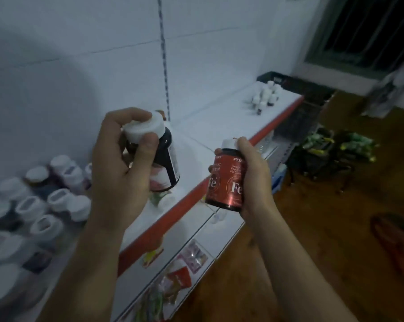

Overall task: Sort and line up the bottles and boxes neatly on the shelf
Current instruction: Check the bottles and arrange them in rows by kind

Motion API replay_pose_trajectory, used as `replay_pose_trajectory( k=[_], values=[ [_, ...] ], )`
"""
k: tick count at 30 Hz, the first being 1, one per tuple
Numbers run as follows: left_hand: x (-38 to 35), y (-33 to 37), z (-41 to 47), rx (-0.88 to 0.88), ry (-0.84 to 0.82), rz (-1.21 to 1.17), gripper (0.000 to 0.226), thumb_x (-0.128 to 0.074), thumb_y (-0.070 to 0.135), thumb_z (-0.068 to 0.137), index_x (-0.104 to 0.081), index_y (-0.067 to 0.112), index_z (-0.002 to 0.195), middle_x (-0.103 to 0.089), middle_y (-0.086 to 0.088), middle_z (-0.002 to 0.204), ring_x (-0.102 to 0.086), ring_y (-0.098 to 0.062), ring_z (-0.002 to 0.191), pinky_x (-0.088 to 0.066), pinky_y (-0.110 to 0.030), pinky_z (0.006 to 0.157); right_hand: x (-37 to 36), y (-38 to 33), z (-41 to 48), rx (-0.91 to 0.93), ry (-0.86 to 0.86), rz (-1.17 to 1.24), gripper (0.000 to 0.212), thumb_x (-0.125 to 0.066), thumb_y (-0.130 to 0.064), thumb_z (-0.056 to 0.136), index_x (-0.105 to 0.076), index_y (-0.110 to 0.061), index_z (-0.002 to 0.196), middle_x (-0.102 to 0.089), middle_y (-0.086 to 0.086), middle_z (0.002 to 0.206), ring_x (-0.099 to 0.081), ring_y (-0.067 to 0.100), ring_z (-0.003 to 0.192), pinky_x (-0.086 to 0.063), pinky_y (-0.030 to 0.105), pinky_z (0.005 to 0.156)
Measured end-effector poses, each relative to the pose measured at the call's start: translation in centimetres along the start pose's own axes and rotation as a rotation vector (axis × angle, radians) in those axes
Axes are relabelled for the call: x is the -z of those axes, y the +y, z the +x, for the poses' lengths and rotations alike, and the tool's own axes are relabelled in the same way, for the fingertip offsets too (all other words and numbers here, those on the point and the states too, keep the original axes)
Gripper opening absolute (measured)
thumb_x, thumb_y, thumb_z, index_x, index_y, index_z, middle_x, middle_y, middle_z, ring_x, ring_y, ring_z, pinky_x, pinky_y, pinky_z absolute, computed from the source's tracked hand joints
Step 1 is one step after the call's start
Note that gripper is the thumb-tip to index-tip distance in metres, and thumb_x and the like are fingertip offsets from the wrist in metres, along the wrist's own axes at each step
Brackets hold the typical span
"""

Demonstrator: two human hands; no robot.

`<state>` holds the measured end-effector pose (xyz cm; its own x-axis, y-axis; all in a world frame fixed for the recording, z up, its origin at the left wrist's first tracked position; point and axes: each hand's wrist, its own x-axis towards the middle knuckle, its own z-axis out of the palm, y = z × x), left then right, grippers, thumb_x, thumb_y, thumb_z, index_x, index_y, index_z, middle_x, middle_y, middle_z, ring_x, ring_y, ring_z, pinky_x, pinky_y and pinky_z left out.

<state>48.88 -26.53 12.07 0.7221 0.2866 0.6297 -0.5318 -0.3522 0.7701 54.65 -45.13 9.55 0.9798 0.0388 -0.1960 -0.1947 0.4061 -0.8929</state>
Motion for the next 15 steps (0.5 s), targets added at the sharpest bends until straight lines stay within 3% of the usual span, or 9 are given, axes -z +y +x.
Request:
replay_pose_trajectory(
  k=[4,8,10,12,15],
  values=[
    [-11.9,-4.4,3.9,0.045,-0.068,-0.004,0.018,-0.058,0.019,0.103,-0.054,0.034,0.112,-0.06,-0.013,0.122,-0.063,-0.008,0.095,-0.049,-0.01,0.066,8.5,-3.7,7.8,0.101,0.16,-0.118,0.031,-0.069,-0.035,0.094,-0.065,-0.005,0.102,-0.068,0.016,0.079,-0.068,0.027,0.062,-0.059,0.036,0.056],
    [-23.1,-9.3,7.4,0.048,-0.05,0.055,0.017,-0.059,0.013,0.102,-0.054,0.021,0.116,-0.056,-0.019,0.124,-0.063,-0.014,0.1,-0.051,-0.01,0.064,15.9,-6.3,17.0,0.187,0.18,-0.244,0.032,-0.074,-0.039,0.089,-0.059,-0.016,0.105,-0.07,0.012,0.094,-0.072,0.025,0.076,-0.063,0.042,0.069],
    [-27.4,-11.3,9.1,0.096,-0.023,0.081,0.02,-0.061,0.014,0.101,-0.054,0.024,0.117,-0.054,-0.016,0.127,-0.062,-0.018,0.107,-0.055,-0.013,0.06,18.6,-8.0,21.2,0.212,0.187,-0.288,0.031,-0.075,-0.039,0.089,-0.055,-0.022,0.105,-0.068,0.007,0.097,-0.072,0.022,0.081,-0.062,0.039,0.071],
    [-30.4,-12.8,10.8,0.157,0.001,0.123,0.022,-0.062,0.014,0.1,-0.055,0.026,0.117,-0.053,-0.013,0.129,-0.06,-0.021,0.112,-0.056,-0.016,0.06,20.3,-9.5,24.9,0.204,0.185,-0.324,0.034,-0.077,-0.039,0.088,-0.053,-0.024,0.107,-0.067,0.006,0.1,-0.073,0.024,0.085,-0.063,0.044,0.074],
    [-33.2,-14.8,13.7,0.175,0.062,0.206,0.022,-0.062,0.022,0.097,-0.056,0.028,0.117,-0.055,-0.007,0.128,-0.059,-0.021,0.114,-0.057,-0.024,0.077,20.7,-11.5,30.4,0.198,0.105,-0.339,0.037,-0.079,-0.043,0.083,-0.053,-0.028,0.106,-0.068,0.004,0.099,-0.072,0.028,0.088,-0.061,0.055,0.077]
  ],
)
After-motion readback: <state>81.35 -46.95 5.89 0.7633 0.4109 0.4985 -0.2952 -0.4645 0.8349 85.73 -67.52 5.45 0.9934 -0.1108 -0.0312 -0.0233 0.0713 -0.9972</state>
